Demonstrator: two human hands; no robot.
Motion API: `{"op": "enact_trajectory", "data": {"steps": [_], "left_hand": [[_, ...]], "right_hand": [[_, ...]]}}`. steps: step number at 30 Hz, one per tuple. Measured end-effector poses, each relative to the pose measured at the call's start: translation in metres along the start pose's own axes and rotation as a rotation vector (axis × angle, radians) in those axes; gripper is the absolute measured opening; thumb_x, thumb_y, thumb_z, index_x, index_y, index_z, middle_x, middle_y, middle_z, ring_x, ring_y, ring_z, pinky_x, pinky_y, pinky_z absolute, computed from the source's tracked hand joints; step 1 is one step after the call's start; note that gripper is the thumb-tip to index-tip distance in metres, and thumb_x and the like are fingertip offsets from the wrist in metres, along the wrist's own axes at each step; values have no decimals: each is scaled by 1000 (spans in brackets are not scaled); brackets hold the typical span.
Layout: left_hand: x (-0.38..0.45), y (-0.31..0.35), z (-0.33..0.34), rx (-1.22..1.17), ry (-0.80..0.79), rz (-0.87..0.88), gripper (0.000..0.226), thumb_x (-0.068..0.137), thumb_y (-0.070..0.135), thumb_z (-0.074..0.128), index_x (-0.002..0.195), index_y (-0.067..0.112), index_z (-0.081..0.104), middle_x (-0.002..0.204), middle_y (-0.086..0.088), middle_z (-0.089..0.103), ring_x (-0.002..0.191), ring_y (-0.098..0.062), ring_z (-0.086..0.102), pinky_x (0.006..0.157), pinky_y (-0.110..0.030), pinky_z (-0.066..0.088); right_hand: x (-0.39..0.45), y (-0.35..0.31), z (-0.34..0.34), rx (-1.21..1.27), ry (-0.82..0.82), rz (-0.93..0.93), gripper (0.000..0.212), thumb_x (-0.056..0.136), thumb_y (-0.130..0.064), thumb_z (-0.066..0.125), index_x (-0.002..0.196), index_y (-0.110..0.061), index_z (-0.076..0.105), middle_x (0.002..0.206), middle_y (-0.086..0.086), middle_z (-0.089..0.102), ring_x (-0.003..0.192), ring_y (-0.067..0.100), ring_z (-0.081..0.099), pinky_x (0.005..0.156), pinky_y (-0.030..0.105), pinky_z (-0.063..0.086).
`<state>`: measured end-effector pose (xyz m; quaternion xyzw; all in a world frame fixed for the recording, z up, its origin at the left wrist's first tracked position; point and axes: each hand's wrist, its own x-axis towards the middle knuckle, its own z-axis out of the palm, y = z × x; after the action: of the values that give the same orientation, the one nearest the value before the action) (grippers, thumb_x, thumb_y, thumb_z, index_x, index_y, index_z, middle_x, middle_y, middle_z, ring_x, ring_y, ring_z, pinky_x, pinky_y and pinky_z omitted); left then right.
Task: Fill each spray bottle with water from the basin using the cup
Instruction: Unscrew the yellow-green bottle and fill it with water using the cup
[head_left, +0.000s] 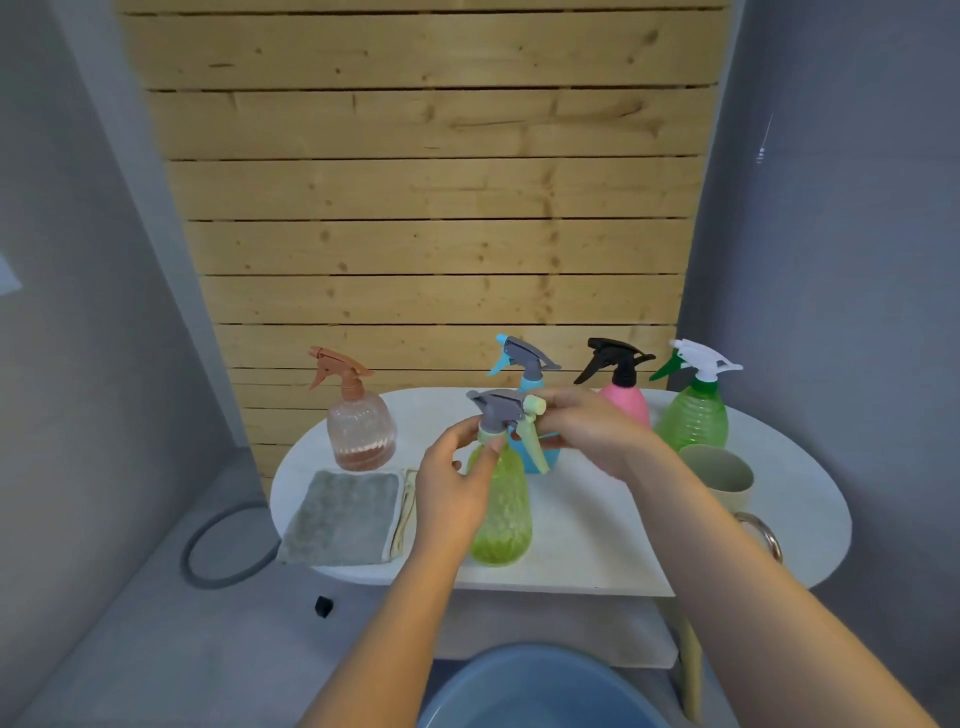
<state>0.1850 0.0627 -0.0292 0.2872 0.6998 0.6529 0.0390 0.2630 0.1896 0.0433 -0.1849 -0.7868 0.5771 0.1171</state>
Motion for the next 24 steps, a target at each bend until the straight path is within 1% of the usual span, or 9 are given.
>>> {"op": "enact_trajectory", "data": {"steps": [3,5,7,10,12,15,17,20,24], "left_hand": [[1,1,-1,-27,-37,-21,19,90,29,62,107,36,60,107,19,63,102,-7,59,86,-24,47],[1,1,-1,-20,-73,-17,22,90,29,62,111,36,61,109,18,63,105,-6,58,91,-25,45],[1,-2,-1,-2,-108,-9,32,90,32,60,123,30,61,119,14,63,113,-7,57,99,-30,44],[4,-9,-4,-12,-166,-46,43,93,30,57,135,30,51,131,9,58,121,-8,53,105,-33,42],[1,-14,-6,-33,-170,-46,46,93,18,57,137,27,47,135,8,55,123,-7,51,104,-31,42],[-5,-20,-5,-90,-119,-35,44,89,5,59,130,20,53,127,7,59,119,-4,54,100,-23,43],[-7,-21,-2,-98,-76,-45,35,87,5,62,119,18,61,116,9,65,112,-4,58,93,-15,44],[-6,-22,3,-119,-39,-73,31,83,7,66,110,22,65,109,11,67,108,-4,59,94,-23,46],[-8,-18,6,-191,9,-54,35,85,4,64,109,29,59,111,14,65,109,-1,59,97,-26,47]], "right_hand": [[-2,20,9,87,-102,-78,28,88,1,57,92,-24,70,92,-8,73,93,5,66,83,14,48],[2,29,16,77,-35,-109,14,88,-9,62,95,-19,70,96,-3,72,97,9,65,90,22,48],[6,35,20,35,33,-148,12,88,-14,65,99,-14,68,104,4,67,102,16,62,95,30,47],[6,34,22,-14,51,-228,12,86,-10,66,97,-15,67,93,-5,65,89,5,61,82,18,47],[7,35,25,39,73,-233,16,83,-7,68,99,-8,65,93,-3,66,87,6,62,77,14,48],[8,40,33,194,117,-214,16,79,-2,71,87,-11,62,86,0,66,82,10,64,71,13,48],[10,39,37,176,152,-204,16,78,-4,74,80,-16,62,73,-8,65,71,4,63,66,14,48],[10,38,42,40,243,-228,26,77,-15,77,64,-28,60,54,-20,58,57,-6,55,61,10,42],[10,34,49,-51,366,-295,29,75,-24,78,63,-36,55,58,-23,57,62,-7,55,59,5,39]]}}
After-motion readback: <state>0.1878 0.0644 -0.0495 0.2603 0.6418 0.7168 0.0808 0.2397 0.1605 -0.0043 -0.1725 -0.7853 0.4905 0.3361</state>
